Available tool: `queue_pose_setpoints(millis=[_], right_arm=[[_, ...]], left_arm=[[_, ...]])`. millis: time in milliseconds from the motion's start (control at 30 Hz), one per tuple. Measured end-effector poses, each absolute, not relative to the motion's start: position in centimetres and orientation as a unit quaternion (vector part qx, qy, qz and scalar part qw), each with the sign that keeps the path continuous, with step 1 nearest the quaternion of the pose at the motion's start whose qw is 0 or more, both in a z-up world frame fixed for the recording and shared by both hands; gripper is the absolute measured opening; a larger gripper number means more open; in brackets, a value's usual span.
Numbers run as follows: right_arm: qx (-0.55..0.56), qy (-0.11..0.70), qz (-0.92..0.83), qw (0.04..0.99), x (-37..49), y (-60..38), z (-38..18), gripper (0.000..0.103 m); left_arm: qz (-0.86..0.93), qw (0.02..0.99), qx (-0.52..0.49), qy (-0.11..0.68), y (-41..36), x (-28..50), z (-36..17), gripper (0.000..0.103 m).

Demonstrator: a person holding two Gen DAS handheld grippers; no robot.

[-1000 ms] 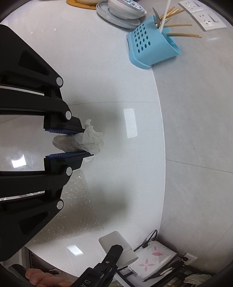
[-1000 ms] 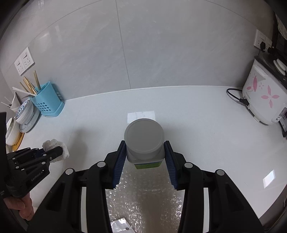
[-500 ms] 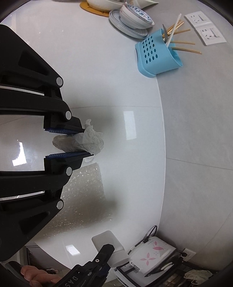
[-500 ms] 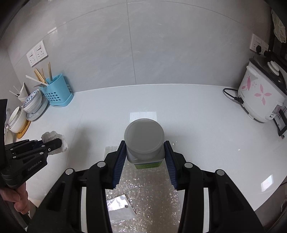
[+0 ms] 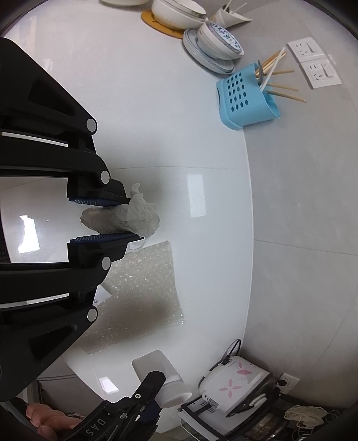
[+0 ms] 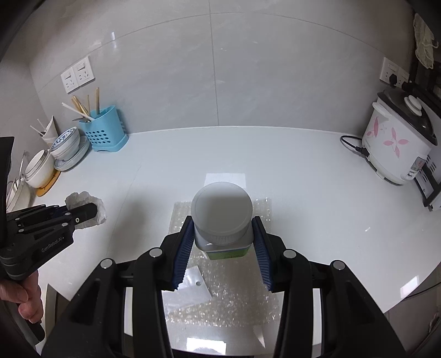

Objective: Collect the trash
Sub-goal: 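Lift the tissue and pill bottle and carry both toward the trash bin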

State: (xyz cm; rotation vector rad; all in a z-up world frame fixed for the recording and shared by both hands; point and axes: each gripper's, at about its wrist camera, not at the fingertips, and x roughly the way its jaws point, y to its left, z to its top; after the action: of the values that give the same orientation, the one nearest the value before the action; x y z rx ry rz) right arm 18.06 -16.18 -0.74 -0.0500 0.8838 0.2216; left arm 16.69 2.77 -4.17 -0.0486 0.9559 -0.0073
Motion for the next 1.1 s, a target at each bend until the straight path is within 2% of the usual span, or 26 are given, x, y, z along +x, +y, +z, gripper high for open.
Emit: queue_pose_setpoints(millis=[800, 1100], right_arm=[[-0.023, 0.438, 0.146, 0.887, 6.9, -20.1, -2.1, 0.04], [-0.043, 0.444, 0.172, 0.878, 2.6, -21.0, -3.6, 0.04]], left_arm=[[-0.014, 0.883, -0.048, 0.467, -2.0, 5.2, -5.4, 0.016], [-0.034, 0.874, -0.051, 0.483, -3.6, 1.6, -7.8, 0.016]])
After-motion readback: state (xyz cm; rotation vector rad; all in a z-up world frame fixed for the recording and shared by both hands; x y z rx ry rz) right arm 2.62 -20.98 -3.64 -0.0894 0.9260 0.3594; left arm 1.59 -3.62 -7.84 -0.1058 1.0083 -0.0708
